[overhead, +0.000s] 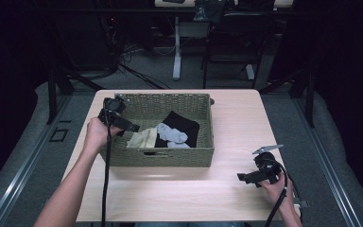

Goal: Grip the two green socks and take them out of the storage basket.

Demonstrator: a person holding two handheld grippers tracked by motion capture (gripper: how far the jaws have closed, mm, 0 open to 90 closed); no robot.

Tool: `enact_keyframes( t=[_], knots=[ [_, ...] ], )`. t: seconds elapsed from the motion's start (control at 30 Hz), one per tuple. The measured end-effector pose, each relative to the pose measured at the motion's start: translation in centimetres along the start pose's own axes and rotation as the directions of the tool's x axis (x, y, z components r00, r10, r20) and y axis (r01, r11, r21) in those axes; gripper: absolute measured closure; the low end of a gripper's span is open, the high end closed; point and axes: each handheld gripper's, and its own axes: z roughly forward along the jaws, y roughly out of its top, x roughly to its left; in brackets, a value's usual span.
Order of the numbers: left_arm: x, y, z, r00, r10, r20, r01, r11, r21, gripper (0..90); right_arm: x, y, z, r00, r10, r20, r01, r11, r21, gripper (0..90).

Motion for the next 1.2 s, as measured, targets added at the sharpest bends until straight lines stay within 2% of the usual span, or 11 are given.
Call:
enact_keyframes(
  t=[0.13,0.37,0.43,0.63,0.8,0.87,1.1,1.2],
  knots=[
    [0.0,0.4,1.2,1.0,-0.004,0.007,0.004,1.0,0.004,0.0,-0.1,0.0,-0.1,1.0,-0.001,0.003,0.001,1.0,-0.001,0.0],
    [-0.2,1.1,3.8,1.0,-0.001,0.005,0.0,0.9979,0.065,0.0,-0.1,0.0,-0.1,1.0,-0.001,0.006,0.001,1.0,0.0,0.0],
    [-0.3,1.2,4.5,0.9999,-0.002,-0.01,0.003,0.9971,0.076,0.0,-0.1,0.0,-0.1,1.0,0.004,0.008,-0.004,1.0,-0.006,0.0],
    [-0.3,1.6,6.4,0.9999,-0.012,-0.012,0.013,0.9907,0.136,2.3,-0.2,-0.1,-0.2,0.9999,0.006,0.009,-0.006,1.0,-0.004,0.0],
    [-0.5,1.8,7.7,1.0,0.001,-0.002,0.0,0.9806,0.196,15.5,-0.2,-0.1,-0.2,0.9999,0.008,0.012,-0.008,1.0,-0.006,0.0],
    [-0.7,1.9,7.9,0.9998,0.014,-0.017,-0.01,0.9768,0.214,17.3,-0.2,-0.1,-0.2,0.9999,0.01,0.01,-0.01,0.9999,-0.01,0.0],
    [-0.3,2.1,9.0,0.9997,0.017,-0.017,-0.011,0.9609,0.277,32.6,-0.2,-0.1,-0.2,0.9999,0.007,0.015,-0.007,1.0,-0.004,0.0],
    [-0.2,2.3,9.4,0.9999,0.012,0.007,-0.013,0.9534,0.301,43.2,-0.2,-0.1,-0.2,0.9998,0.007,0.018,-0.007,1.0,-0.006,0.0]
  ],
)
